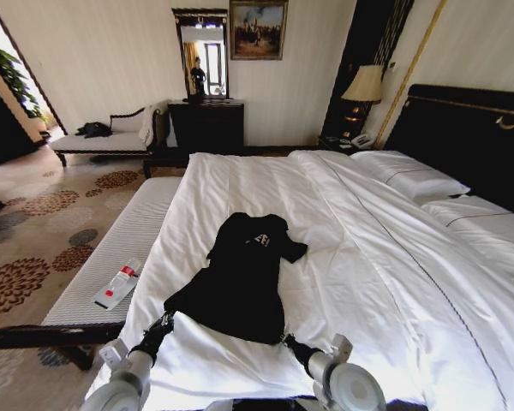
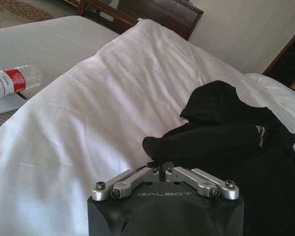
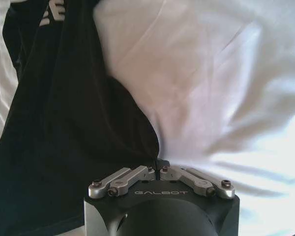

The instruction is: Fold the clothes on the bed.

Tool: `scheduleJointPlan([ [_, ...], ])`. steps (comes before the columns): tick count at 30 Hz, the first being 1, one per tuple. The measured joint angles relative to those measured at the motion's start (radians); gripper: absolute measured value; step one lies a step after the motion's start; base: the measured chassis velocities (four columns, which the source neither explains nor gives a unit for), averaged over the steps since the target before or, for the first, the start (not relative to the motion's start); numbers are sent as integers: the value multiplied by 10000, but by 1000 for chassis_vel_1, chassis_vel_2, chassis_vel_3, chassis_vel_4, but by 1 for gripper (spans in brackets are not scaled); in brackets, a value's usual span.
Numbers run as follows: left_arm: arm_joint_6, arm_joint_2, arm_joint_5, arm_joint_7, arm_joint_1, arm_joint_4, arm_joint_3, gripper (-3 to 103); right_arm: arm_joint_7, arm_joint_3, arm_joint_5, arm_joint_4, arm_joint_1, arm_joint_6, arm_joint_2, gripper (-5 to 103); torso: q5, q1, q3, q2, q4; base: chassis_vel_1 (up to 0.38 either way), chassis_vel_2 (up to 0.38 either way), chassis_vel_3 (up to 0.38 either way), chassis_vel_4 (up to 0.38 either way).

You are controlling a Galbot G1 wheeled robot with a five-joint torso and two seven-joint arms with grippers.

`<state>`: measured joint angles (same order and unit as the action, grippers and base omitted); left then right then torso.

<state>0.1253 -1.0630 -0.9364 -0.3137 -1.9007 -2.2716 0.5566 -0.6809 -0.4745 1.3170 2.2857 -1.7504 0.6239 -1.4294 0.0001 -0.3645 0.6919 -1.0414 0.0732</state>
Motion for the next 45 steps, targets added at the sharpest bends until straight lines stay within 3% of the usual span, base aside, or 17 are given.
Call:
scheduleJointPlan([
  [11,-572,-185,1044,19,-1784,-407,-119,0,-681,-1120,72,1515,-1038,212,668,0,0,0,0,0,0,0,0,0,0],
  [21,-1452,-331,1705,104,-3483,-685,118,0,-1344,-1369,-1181,2201,-2159,778,842,0,0,0,-1,0,0,0,0,0,0],
  [30,-2158,-305,2383,7,-4072,-473,-509,0,-1952,-1128,-1780,2189,-2533,1114,812,0,-1,1,-1,-1,0,0,0,0,0],
  [45,-2530,-364,2777,-53,-4544,-153,-754,0,-2208,-761,-1977,2157,-2701,1136,624,0,0,1,0,0,0,0,0,0,0],
])
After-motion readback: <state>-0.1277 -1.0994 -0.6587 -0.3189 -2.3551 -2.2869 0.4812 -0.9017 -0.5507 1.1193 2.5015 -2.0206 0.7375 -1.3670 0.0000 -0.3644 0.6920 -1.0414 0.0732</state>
